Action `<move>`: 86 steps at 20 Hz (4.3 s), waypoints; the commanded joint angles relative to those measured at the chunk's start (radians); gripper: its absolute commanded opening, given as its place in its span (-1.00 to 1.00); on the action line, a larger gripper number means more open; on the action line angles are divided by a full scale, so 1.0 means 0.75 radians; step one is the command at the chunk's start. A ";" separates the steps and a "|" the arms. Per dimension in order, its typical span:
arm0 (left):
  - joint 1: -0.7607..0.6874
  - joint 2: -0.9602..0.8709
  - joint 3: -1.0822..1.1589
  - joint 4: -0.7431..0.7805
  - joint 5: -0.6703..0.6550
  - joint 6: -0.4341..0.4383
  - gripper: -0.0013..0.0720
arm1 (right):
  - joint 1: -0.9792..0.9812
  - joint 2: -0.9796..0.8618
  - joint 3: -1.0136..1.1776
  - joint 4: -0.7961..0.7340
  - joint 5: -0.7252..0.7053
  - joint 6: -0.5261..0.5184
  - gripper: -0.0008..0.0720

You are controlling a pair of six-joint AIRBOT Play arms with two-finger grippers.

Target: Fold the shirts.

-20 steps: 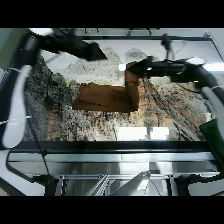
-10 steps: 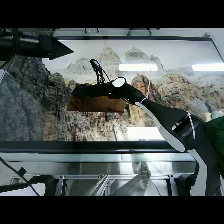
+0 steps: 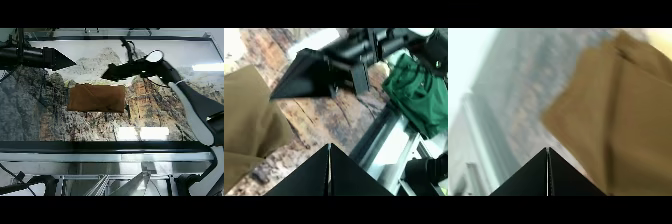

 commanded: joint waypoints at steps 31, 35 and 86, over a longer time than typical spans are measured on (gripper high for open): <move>0.000 0.012 -0.005 -0.063 -0.163 0.031 -0.92 | -1.091 0.906 -0.173 -0.375 0.190 0.537 -0.94; 0.000 0.012 -0.005 -0.063 -0.159 0.031 -0.92 | -1.545 0.875 -0.163 -0.383 0.391 0.538 -0.94; 0.122 0.948 -1.285 -0.051 0.044 -0.006 -0.89 | -0.116 1.381 -1.455 -0.224 -0.014 0.204 -0.94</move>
